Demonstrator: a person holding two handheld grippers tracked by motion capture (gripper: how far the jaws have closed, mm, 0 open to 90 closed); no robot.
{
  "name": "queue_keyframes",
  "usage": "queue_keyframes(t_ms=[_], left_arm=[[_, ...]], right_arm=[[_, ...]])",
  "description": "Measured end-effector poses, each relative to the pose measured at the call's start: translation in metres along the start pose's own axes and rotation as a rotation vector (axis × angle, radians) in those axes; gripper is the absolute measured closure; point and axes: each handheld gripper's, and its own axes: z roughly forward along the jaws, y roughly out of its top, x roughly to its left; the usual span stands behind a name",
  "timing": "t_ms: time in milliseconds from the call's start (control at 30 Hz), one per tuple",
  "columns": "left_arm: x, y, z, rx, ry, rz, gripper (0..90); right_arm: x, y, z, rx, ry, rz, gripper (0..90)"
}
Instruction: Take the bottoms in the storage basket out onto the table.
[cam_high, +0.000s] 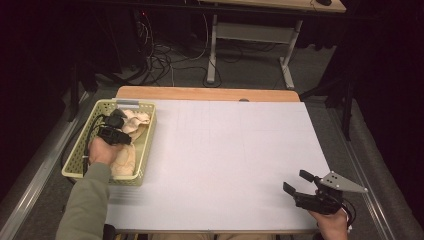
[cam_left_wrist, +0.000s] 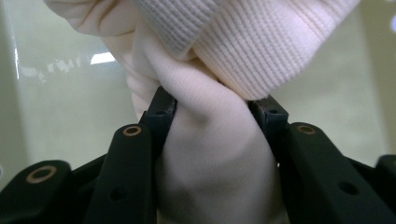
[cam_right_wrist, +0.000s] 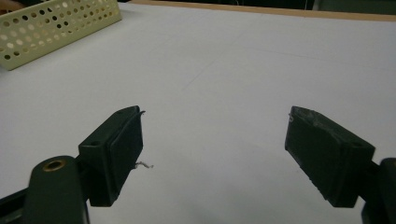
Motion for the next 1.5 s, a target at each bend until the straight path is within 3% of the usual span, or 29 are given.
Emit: queue_keyframes(t_ms=[767, 1500], left_arm=[[0.001, 0.007, -0.005, 0.041, -0.011, -0.004, 61.0], [0.005, 0.005, -0.022, 0.002, -0.042, -0.005, 61.7]], right_arm=[[-0.001, 0.000, 0.000, 0.002, 0.001, 0.007, 19.6], [-0.001, 0.000, 0.001, 0.002, 0.001, 0.009, 19.6]])
